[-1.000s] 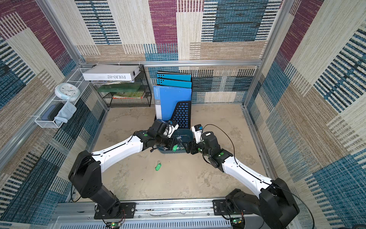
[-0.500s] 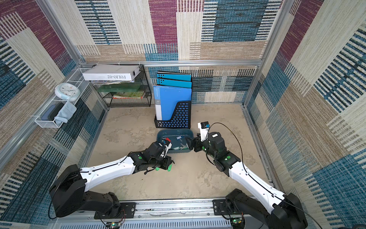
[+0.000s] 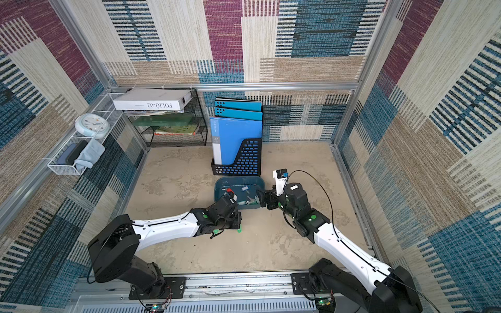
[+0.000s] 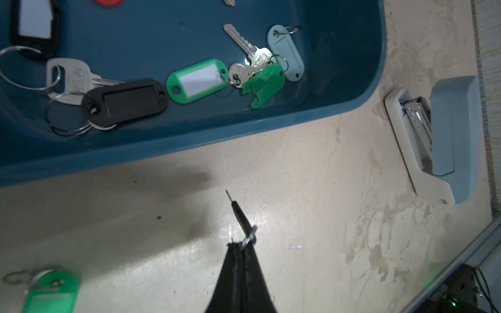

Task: Take the keys out of the storage box
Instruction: Place the key at the center of the board.

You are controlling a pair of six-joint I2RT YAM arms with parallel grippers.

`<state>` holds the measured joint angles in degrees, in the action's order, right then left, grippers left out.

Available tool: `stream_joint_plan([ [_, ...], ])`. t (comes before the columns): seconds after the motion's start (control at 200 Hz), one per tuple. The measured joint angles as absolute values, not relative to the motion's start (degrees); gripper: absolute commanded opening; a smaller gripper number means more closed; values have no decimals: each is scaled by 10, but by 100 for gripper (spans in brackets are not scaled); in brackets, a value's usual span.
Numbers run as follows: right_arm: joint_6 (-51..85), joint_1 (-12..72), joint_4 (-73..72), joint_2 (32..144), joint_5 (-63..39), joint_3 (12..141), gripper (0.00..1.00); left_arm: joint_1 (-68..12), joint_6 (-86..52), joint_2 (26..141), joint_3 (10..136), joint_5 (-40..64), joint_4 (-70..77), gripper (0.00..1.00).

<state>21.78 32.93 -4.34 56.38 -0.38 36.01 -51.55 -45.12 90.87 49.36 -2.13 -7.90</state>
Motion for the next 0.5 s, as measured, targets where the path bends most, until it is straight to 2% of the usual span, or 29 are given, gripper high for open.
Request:
stream_joint_plan([
  [0.401,218,329,-42,517,26,329,88,-522,-465,971,499,-15,-64,2],
  [0.501,219,329,-42,513,30,327,88,-526,-469,962,486,-18,-66,11],
])
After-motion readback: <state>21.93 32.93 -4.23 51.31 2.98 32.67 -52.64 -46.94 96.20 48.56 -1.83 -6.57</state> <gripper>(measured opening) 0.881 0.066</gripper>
